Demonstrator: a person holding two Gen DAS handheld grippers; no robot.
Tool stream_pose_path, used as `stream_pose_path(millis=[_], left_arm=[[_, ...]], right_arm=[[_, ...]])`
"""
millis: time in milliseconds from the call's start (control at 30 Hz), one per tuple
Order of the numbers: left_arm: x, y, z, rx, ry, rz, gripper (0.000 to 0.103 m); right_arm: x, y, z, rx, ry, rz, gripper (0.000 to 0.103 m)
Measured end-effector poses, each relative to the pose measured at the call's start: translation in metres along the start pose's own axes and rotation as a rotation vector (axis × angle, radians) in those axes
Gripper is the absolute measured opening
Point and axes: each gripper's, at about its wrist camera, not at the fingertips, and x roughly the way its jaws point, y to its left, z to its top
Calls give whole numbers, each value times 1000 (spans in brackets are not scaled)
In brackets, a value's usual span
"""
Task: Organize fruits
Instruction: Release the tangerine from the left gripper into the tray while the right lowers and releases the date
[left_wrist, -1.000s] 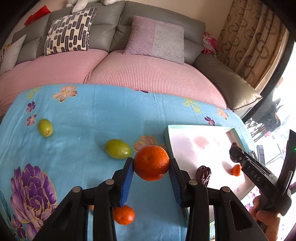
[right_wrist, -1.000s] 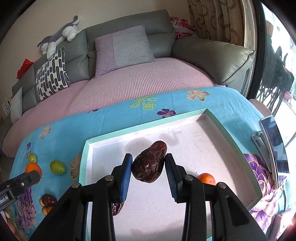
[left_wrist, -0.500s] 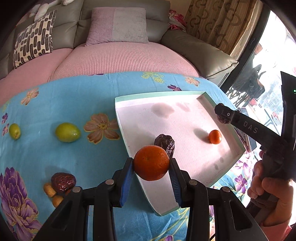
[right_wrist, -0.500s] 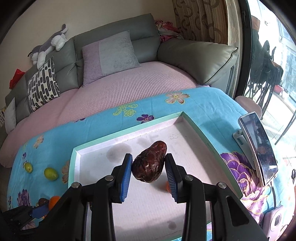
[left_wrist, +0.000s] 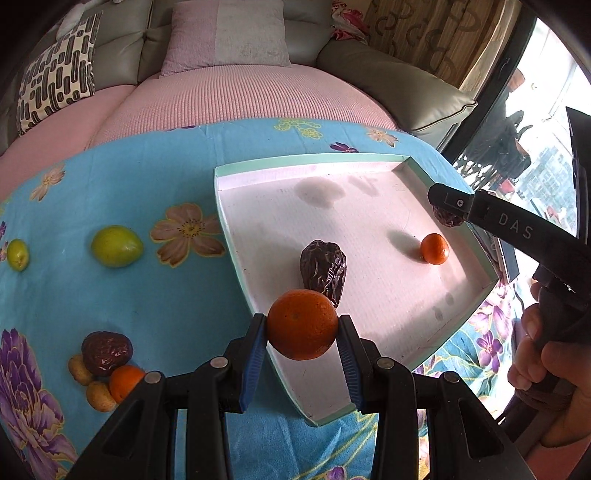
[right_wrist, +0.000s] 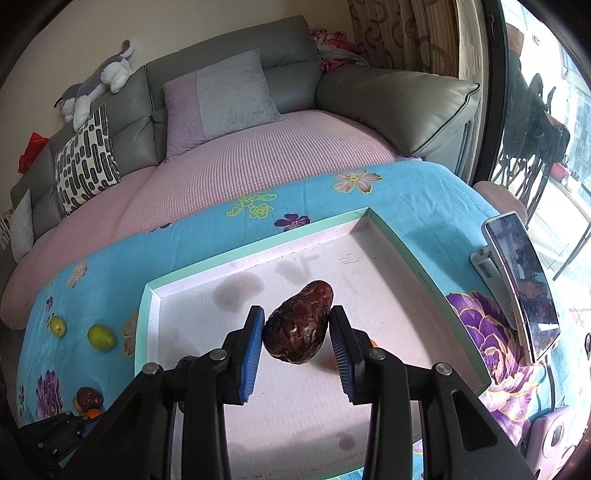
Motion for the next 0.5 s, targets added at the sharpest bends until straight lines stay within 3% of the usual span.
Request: stream_pose_path(millis=[233, 500], left_arm=[[7, -4, -2, 22, 10, 17, 41], [10, -5, -3, 33, 16, 8, 41]], right_arm=[[37, 5, -14, -21, 129, 7, 38], [47, 12, -18, -52, 172, 2, 38]])
